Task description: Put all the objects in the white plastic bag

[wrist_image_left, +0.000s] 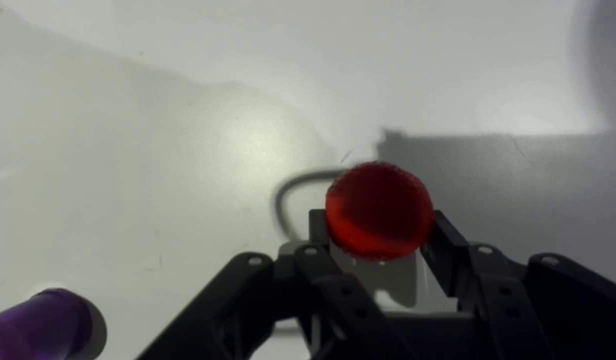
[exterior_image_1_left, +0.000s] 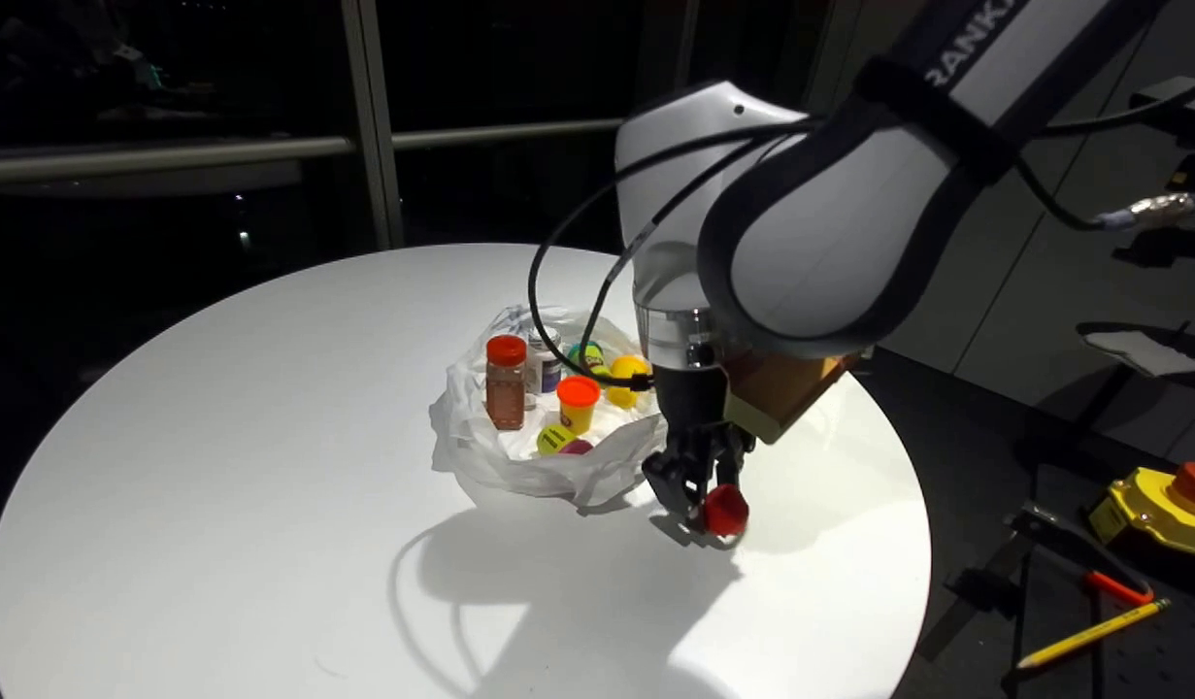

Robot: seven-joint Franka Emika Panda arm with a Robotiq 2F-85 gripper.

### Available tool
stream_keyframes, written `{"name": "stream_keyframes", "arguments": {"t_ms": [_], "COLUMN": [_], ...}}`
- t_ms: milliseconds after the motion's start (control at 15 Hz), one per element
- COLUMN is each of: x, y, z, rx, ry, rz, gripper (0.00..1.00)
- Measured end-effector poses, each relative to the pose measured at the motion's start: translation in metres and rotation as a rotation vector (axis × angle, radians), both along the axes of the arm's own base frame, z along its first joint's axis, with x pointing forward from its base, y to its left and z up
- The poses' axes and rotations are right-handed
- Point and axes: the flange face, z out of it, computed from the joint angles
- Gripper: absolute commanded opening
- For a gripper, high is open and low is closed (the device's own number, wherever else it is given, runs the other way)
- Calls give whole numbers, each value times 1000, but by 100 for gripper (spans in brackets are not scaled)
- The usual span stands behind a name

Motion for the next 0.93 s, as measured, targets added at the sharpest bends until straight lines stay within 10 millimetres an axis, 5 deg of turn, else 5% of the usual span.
{"name": "stream_keyframes", "arguments": {"t_ms": [333,467,667,933], "x": [51,73,100,135], "y": [14,20,25,15], "z": [101,126,129,101], "rx": [42,44,11,-48], "ry": [-218,-285,-338,-363], "rz": [-18,-42,-79,-157], "gripper": [25,25,25,25]}}
